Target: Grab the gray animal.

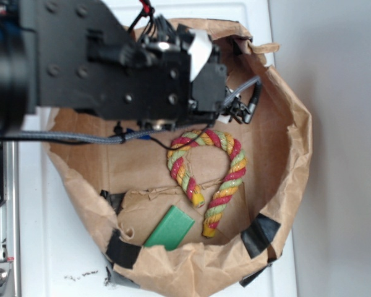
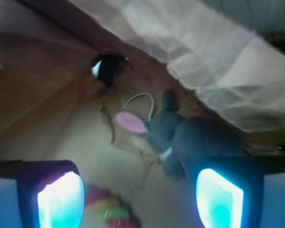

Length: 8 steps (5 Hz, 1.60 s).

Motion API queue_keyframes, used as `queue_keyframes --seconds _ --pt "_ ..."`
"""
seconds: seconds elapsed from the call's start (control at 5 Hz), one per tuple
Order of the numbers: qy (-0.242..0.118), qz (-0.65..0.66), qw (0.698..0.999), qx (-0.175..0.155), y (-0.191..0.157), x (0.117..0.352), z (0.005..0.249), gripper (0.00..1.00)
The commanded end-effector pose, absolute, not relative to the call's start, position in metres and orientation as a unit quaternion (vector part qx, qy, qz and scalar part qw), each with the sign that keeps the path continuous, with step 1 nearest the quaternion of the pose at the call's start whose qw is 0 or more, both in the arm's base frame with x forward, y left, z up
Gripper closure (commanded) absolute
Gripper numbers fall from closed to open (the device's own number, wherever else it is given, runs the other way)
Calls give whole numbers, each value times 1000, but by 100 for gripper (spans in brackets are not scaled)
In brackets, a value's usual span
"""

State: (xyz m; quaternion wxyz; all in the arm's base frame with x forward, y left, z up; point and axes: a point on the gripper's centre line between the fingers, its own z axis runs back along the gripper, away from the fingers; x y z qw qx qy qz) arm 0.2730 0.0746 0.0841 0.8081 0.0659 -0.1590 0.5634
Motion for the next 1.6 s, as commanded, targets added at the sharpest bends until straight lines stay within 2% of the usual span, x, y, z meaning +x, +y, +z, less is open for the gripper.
queue_keyframes --seconds 0.0,0.2,0.4,0.6,0.8,1.0,1.2,1.4 --pt "-176 566 802 68 84 275 93 0" --pt "-176 566 802 68 84 275 93 0" --pt "-147 578 799 81 81 251 97 0" --pt "-137 593 788 92 88 233 100 0" --pt "-151 610 774 73 96 231 93 0" --pt "-152 620 766 71 97 246 75 0" --pt "-166 648 741 64 93 267 60 0" --pt "-192 667 714 89 93 281 35 0"
